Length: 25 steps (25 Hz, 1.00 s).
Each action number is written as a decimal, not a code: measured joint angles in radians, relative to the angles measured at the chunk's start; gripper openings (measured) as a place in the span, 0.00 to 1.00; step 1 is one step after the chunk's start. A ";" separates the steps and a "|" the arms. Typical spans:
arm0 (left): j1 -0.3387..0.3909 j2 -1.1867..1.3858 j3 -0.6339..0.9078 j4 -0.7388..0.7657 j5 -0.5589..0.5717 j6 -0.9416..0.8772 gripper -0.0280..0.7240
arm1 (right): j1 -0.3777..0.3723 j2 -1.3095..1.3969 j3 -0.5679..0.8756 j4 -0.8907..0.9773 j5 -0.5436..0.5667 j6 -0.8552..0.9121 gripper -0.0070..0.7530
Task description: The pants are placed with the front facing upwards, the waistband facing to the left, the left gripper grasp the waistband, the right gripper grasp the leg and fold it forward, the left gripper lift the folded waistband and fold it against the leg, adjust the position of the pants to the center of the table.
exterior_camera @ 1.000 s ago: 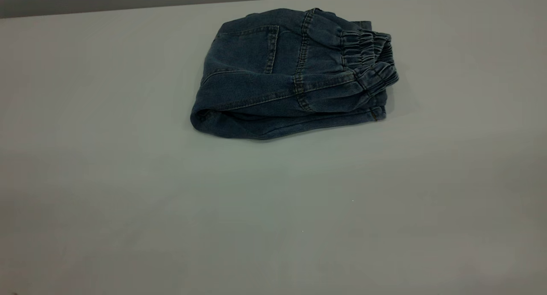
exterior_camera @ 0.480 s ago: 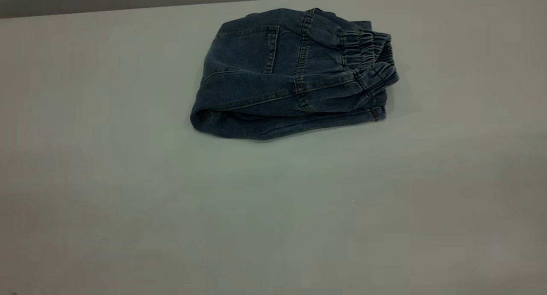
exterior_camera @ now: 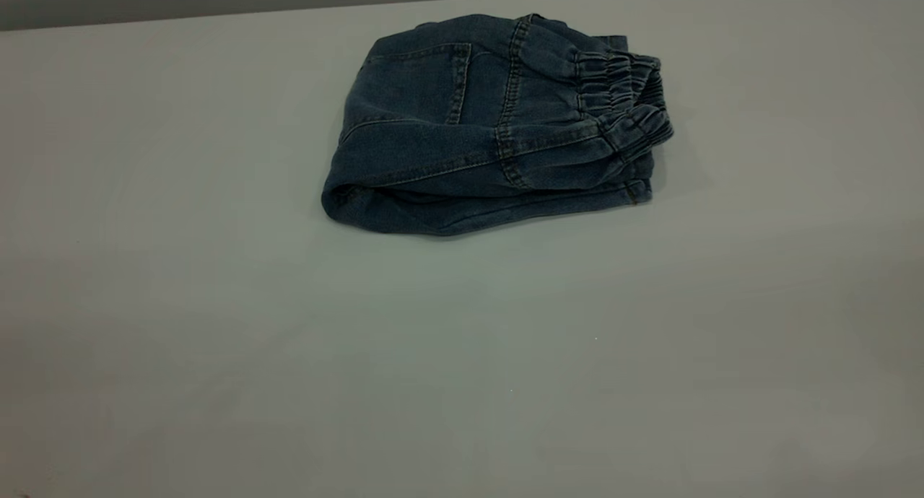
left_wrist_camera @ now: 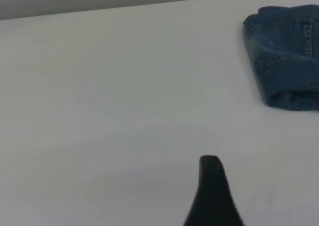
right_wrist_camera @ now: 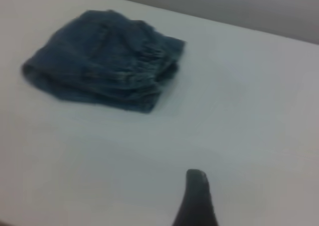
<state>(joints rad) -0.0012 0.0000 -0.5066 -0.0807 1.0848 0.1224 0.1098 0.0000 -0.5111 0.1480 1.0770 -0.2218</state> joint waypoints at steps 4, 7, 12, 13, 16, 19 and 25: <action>0.000 0.000 0.000 0.000 0.000 0.000 0.64 | 0.000 0.000 0.002 -0.053 -0.010 0.074 0.63; 0.000 0.000 0.000 0.000 0.000 0.000 0.64 | 0.001 0.000 0.002 -0.081 -0.011 0.119 0.63; 0.000 0.000 0.000 0.000 0.000 0.000 0.64 | 0.013 0.000 0.003 -0.087 -0.013 0.130 0.63; 0.000 0.000 0.000 0.000 0.000 0.000 0.64 | 0.013 0.000 0.003 -0.094 -0.013 0.139 0.63; 0.000 0.000 0.000 0.000 0.000 0.000 0.64 | 0.013 0.000 0.003 -0.099 -0.013 0.145 0.63; 0.000 0.000 0.000 0.000 0.000 0.000 0.64 | 0.013 0.000 0.003 -0.100 -0.013 0.149 0.63; 0.000 0.000 0.000 0.000 0.000 0.000 0.64 | 0.013 0.000 0.003 -0.148 -0.013 0.206 0.63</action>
<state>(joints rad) -0.0012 0.0000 -0.5066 -0.0807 1.0848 0.1224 0.1226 0.0000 -0.5080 0.0000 1.0643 -0.0157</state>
